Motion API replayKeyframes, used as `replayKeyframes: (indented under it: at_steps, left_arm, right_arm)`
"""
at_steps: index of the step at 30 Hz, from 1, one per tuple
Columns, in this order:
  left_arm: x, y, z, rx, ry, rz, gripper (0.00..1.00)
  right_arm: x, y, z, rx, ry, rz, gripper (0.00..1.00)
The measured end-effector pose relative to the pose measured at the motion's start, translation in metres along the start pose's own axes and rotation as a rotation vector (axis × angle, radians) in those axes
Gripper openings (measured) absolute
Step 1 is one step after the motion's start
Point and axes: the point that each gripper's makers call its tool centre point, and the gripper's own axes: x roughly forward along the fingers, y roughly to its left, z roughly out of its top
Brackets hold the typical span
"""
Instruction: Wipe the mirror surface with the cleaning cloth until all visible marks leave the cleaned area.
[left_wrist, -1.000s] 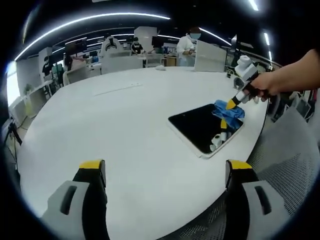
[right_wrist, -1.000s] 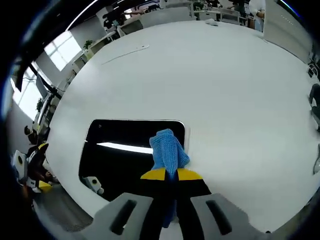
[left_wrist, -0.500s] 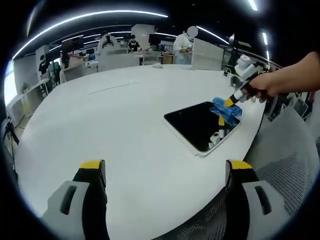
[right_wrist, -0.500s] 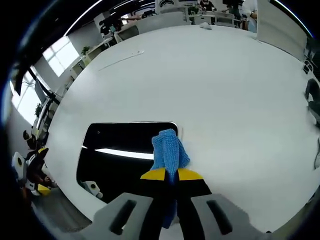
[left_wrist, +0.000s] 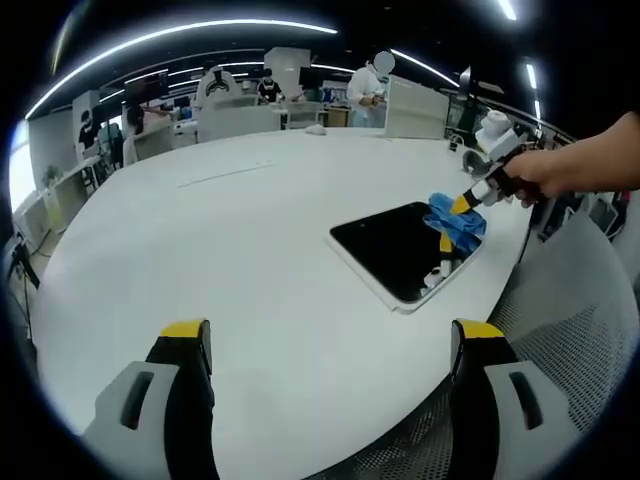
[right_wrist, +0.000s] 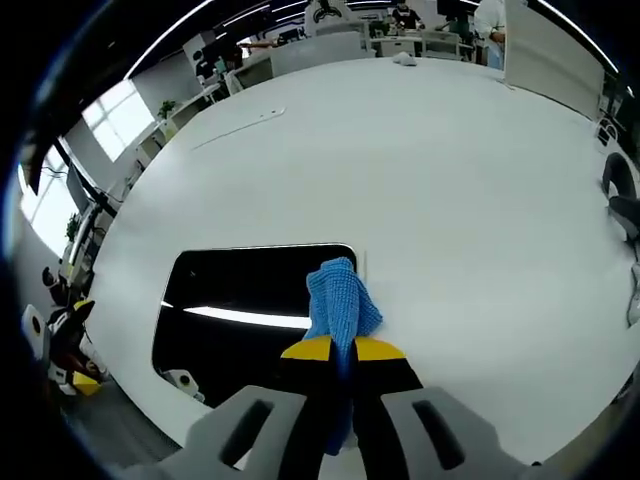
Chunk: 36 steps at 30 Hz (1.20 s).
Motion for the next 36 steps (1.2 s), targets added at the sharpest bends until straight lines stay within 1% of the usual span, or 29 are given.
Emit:
replayKeyframes:
  at_steps: [3, 6, 10, 15, 17, 19, 23, 26, 28, 32, 36]
  left_arm:
    - [0.000, 0.000, -0.001, 0.002, 0.005, -0.001, 0.99]
    - [0.000, 0.000, -0.001, 0.004, 0.007, -0.003, 0.99]
    - [0.000, -0.001, -0.001, 0.003, 0.008, -0.002, 0.99]
    - [0.000, 0.000, -0.001, 0.002, 0.009, 0.000, 0.99]
    - [0.000, 0.000, -0.001, 0.006, 0.008, -0.001, 0.99]
    - [0.000, -0.001, -0.001, 0.005, 0.009, -0.001, 0.99]
    - [0.000, -0.001, -0.001, 0.005, 0.009, -0.002, 0.99]
    - [0.000, -0.003, -0.002, 0.010, 0.012, -0.010, 0.99]
    - [0.000, -0.002, -0.002, 0.005, 0.014, -0.007, 0.99]
    - [0.000, -0.003, -0.003, 0.003, 0.016, -0.008, 0.99]
    - [0.000, -0.006, -0.002, 0.021, 0.014, -0.019, 0.99]
  right_arm:
    - [0.000, -0.001, -0.002, 0.023, -0.004, -0.005, 0.00]
    - [0.002, -0.003, -0.005, 0.004, -0.011, -0.013, 0.00]
    - [0.005, -0.007, -0.007, 0.052, -0.006, 0.010, 0.00]
    - [-0.004, -0.003, -0.015, 0.062, -0.006, 0.017, 0.00]
    - [-0.007, -0.001, -0.019, 0.055, -0.002, 0.017, 0.00]
    - [-0.012, 0.001, -0.023, 0.027, 0.004, 0.007, 0.00]
    - [-0.014, -0.001, -0.028, 0.017, 0.007, 0.004, 0.00]
    - [-0.015, -0.002, -0.032, 0.040, 0.009, 0.015, 0.00]
    - [-0.020, 0.000, -0.035, 0.062, 0.017, 0.018, 0.00]
    - [-0.017, -0.003, -0.037, 0.061, 0.026, 0.021, 0.00]
    - [-0.018, 0.000, -0.041, 0.093, 0.042, 0.033, 0.00]
